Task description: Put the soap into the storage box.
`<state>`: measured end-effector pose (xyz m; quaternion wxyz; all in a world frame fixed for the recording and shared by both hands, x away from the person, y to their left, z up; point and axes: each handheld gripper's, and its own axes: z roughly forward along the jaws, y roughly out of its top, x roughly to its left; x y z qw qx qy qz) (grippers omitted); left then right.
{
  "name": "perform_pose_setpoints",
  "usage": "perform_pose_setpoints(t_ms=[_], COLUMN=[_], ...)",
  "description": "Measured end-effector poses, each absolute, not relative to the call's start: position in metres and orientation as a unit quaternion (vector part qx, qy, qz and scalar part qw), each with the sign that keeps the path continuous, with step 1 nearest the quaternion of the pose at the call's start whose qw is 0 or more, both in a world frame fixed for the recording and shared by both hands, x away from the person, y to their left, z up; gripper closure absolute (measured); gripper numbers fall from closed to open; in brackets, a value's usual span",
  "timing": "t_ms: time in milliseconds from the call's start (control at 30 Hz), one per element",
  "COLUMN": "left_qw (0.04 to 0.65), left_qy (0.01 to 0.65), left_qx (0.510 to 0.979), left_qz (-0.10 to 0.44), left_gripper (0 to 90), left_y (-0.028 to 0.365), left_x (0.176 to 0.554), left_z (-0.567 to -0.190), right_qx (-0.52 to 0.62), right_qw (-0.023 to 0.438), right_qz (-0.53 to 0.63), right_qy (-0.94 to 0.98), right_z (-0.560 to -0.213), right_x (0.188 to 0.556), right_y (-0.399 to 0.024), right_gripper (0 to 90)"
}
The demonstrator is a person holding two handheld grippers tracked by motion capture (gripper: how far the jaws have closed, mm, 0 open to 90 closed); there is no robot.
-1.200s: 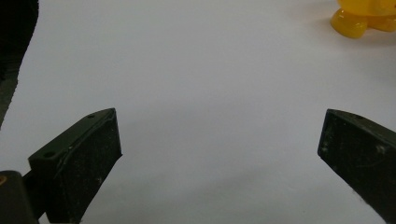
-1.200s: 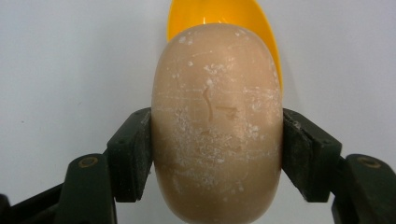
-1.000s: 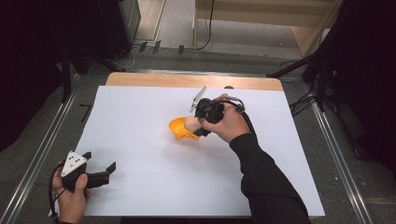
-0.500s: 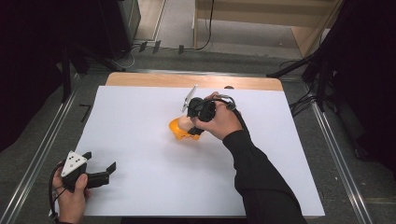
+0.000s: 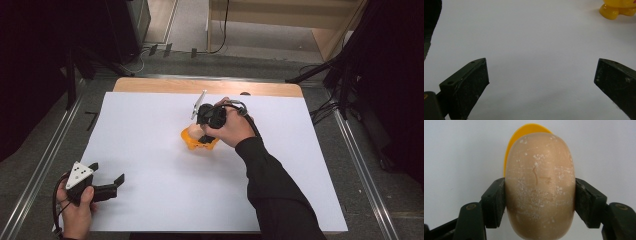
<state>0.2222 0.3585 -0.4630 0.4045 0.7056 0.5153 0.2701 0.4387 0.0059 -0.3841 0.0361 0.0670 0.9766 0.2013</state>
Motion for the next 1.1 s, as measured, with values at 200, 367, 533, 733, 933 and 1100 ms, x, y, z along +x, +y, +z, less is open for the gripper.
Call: perform_pose_setpoints(t_ms=[200,367,533,733,933,1100], left_qw=[0.407,0.409,0.41,0.409,0.406,0.406], left_qy=[0.515,0.515,0.514,0.515,0.515,0.515], left_qx=[0.704,0.703,0.704,0.704,0.705,0.706], left_qz=[0.27,0.27,0.27,0.269,0.27,0.269], left_gripper=[0.0,0.0,0.0,0.0,0.0,0.0], left_y=[0.359,0.359,0.359,0.358,0.358,0.358], left_x=[0.222,0.222,0.222,0.222,0.222,0.222], left_z=[-0.463,-0.463,-0.463,-0.463,-0.463,-0.463], right_qx=[0.061,0.057,0.052,0.053,0.056,0.055], right_qw=[0.032,0.032,0.031,0.025,0.025,0.015], right_qz=[0.202,0.195,0.192,0.182,0.181,0.186], right_qy=[0.977,0.979,0.98,0.982,0.982,0.981], right_z=[-0.388,-0.387,-0.386,-0.388,-0.39,-0.39], right_x=[0.443,0.445,0.445,0.448,0.451,0.45], right_y=[0.011,0.014,0.018,0.016,0.012,0.011], right_gripper=[33.3,33.3,33.3,33.2,33.2,33.2])
